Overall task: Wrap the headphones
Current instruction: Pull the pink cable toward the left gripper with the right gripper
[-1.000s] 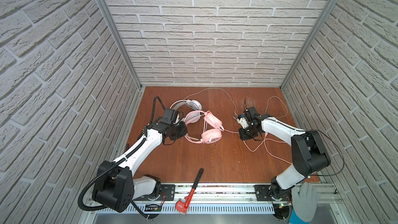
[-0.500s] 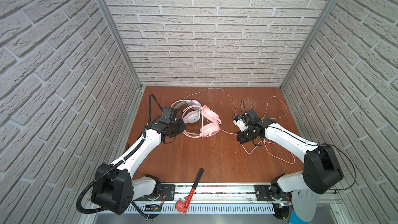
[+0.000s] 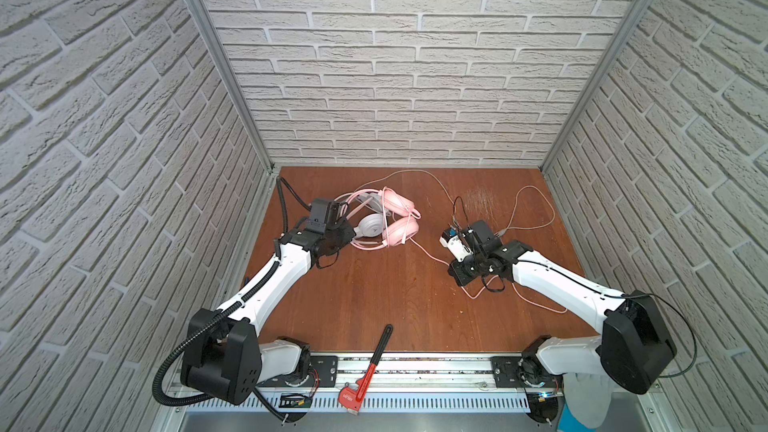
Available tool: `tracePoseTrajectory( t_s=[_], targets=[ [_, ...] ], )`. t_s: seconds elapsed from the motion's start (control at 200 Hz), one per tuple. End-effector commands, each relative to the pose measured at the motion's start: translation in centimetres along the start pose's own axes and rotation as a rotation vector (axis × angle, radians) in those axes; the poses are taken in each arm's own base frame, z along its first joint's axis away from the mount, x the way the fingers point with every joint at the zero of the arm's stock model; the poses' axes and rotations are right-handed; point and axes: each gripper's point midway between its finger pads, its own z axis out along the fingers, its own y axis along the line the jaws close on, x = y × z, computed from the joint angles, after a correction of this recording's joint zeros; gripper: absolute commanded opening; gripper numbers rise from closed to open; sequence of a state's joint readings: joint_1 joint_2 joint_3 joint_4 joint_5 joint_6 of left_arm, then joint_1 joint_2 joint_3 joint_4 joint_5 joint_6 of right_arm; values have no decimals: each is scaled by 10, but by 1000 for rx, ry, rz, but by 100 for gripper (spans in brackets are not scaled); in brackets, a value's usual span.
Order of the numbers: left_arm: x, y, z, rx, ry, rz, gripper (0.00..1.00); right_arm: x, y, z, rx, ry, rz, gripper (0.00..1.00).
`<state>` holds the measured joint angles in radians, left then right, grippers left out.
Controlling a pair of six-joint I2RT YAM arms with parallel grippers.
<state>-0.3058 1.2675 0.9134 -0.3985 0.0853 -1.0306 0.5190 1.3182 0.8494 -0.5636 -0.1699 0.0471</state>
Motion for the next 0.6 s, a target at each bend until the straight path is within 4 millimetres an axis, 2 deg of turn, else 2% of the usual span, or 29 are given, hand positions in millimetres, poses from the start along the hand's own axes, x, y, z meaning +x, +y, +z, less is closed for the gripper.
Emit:
tracePoseTrajectory(
  t_s=[0.0, 0.15, 0.39, 0.595],
  targets=[
    [-32, -35, -14, 133, -107, -56, 0, -10, 11, -9, -12, -86, -68, 6],
    [-37, -32, -15, 133, -124, -84, 0, -9, 27, -10, -54, -109, -125, 6],
    [-44, -35, -16, 155, -152, -125, 0, -3, 44, -1, -57, -40, -220, 6],
    [-47, -38, -16, 171, -156, -145, 0, -2, 41, 12, 1, 45, -224, 5]
  ],
)
